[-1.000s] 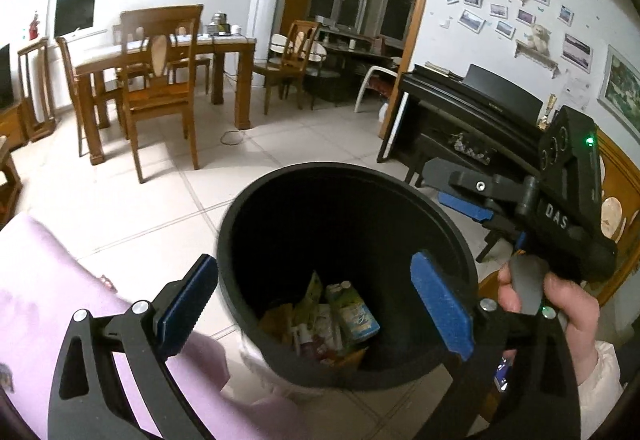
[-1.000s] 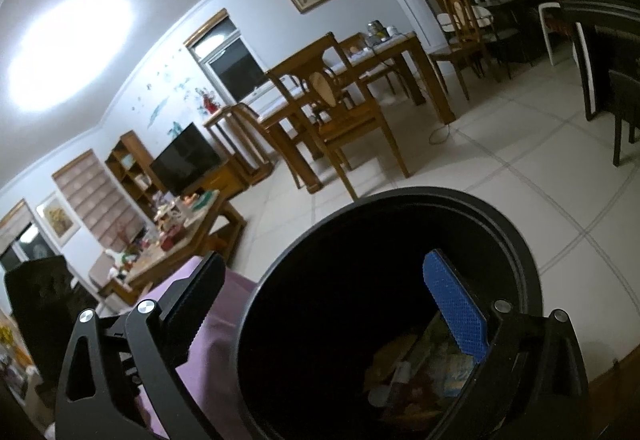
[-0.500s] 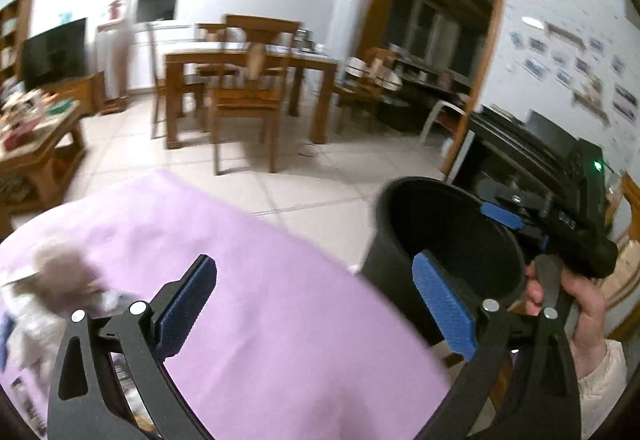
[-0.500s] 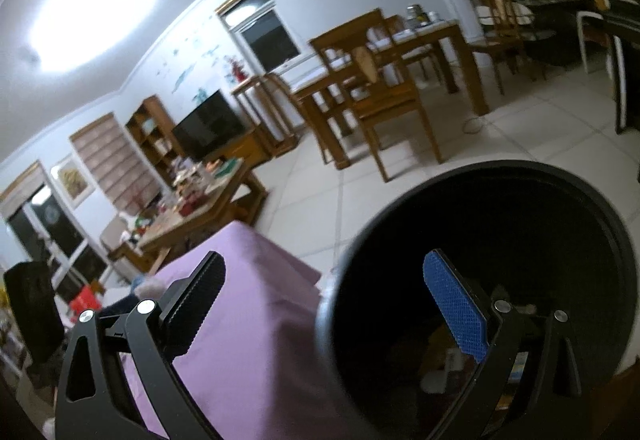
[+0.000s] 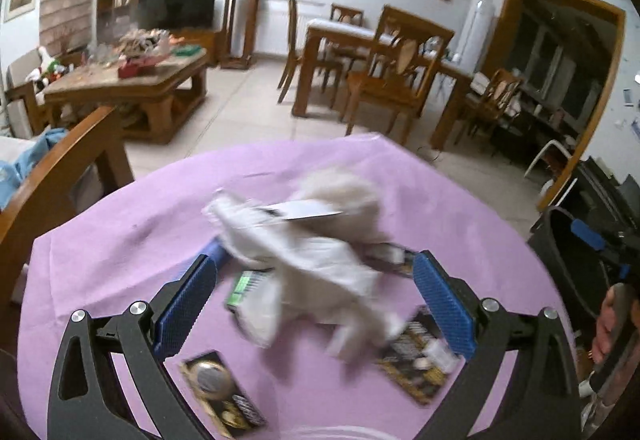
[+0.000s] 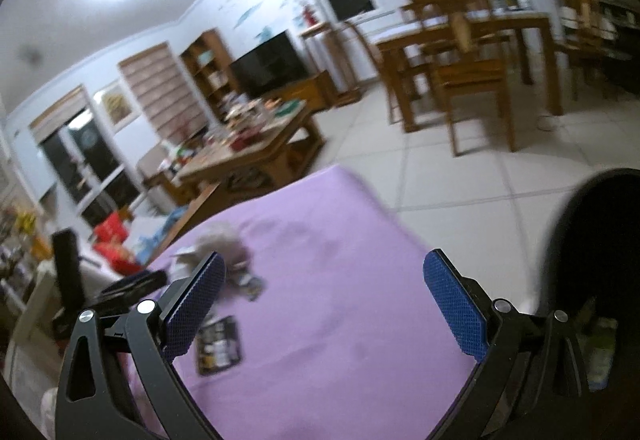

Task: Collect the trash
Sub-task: 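Grasp the white tissue with the left tool while the right tool grasps the white fluffy ball, then carry the tissue and fluffy ball over the black bin and release both, then move both tools back to the table and grasp the blue probiotics tube with the left tool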

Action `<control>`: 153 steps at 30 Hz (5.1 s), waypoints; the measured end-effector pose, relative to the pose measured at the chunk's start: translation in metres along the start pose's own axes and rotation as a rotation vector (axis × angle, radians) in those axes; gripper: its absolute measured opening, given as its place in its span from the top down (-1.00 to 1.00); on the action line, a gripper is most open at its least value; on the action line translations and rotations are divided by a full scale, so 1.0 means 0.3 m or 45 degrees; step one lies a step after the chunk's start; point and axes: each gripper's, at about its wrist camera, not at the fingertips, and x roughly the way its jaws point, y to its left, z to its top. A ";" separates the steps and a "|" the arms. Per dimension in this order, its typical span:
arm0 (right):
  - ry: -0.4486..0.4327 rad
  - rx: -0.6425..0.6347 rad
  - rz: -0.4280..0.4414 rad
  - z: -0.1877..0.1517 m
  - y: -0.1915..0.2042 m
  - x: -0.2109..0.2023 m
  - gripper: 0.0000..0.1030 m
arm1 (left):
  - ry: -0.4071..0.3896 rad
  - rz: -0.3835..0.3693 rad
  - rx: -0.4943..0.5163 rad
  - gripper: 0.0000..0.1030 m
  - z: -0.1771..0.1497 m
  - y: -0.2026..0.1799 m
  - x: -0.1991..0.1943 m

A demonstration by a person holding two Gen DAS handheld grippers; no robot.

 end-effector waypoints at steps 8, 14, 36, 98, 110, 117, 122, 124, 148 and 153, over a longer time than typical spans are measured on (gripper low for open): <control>0.190 -0.127 0.104 0.041 0.267 0.275 -0.90 | 0.114 -0.042 0.088 -0.79 0.003 0.040 0.101; 0.300 -0.191 0.155 0.072 0.377 0.478 -0.90 | 0.152 -0.088 0.083 0.31 -0.021 0.079 0.116; 0.354 -0.126 0.248 0.092 0.438 0.569 0.19 | 0.000 -0.218 -0.088 0.83 0.007 0.171 -0.016; -0.386 0.396 -0.288 -0.064 -0.979 -0.771 -0.78 | 0.108 -0.844 0.623 0.35 -0.157 -1.243 0.160; -0.378 0.410 -0.312 -0.079 -0.886 -0.738 -0.91 | -0.038 -0.750 0.610 -0.89 -0.140 -1.138 0.064; -0.329 0.369 -0.288 -0.073 -0.790 -0.661 -0.91 | -0.069 -0.693 0.552 -0.90 -0.120 -0.987 0.000; -0.263 0.313 -0.258 -0.056 -0.671 -0.561 -0.91 | -0.103 -0.614 0.457 -0.90 -0.078 -0.810 -0.042; -0.233 0.285 -0.239 -0.047 -0.615 -0.514 -0.91 | -0.115 -0.575 0.401 -0.90 -0.061 -0.716 -0.055; 0.254 -0.292 0.022 -0.053 0.287 0.273 -0.74 | 0.165 0.046 0.128 -0.11 0.021 0.207 0.086; 0.342 -0.420 -0.026 -0.053 0.391 0.409 -0.73 | 0.183 0.076 0.191 0.19 -0.002 0.254 0.104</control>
